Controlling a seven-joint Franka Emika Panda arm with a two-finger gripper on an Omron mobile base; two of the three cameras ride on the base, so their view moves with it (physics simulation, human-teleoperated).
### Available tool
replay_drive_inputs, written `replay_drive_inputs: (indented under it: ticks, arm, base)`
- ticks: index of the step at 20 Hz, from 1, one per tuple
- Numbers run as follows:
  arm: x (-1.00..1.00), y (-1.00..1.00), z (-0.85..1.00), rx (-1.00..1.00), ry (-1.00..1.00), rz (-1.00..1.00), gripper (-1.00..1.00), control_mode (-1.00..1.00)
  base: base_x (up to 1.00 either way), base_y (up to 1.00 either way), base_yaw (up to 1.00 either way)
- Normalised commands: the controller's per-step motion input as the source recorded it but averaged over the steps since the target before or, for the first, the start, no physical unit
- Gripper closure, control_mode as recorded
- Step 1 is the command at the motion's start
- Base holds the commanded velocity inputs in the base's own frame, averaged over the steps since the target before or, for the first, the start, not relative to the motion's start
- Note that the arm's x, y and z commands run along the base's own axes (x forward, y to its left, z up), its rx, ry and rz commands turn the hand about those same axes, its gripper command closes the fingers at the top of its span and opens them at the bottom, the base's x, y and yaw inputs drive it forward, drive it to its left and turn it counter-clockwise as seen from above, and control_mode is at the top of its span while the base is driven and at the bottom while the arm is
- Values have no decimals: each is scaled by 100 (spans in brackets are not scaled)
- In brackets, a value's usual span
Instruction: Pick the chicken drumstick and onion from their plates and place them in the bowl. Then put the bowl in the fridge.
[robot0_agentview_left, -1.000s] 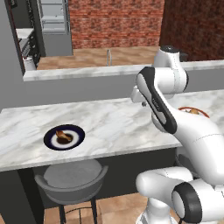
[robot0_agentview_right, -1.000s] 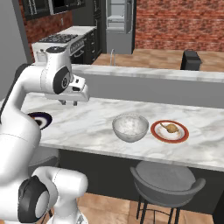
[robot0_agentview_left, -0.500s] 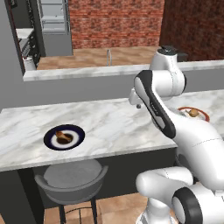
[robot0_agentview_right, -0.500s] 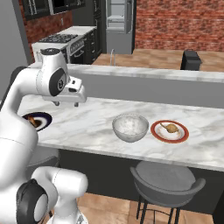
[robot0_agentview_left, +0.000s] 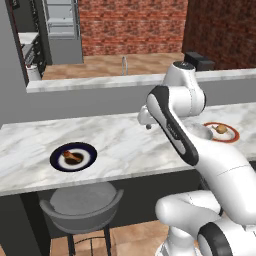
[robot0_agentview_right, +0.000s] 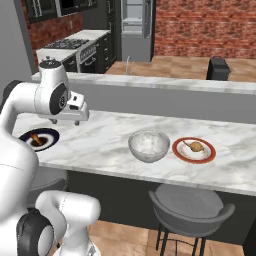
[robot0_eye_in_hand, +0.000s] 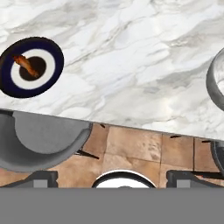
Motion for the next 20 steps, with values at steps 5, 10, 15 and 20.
replay_drive_inputs:
  ticks: [5, 10, 15, 20]
  arm:
    - [0, 39, -22, 5, -6, 19, -100, -100]
    - [5, 43, -24, 0, -9, 23, -100, -100]
    - [12, 45, -22, -11, 0, 24, -100, -100]
    - [20, 47, -19, -8, 1, 12, -100, -100]
  base:
    - [0, 0, 0]
    - [0, 0, 0]
    - [0, 0, 0]
    - [0, 0, 0]
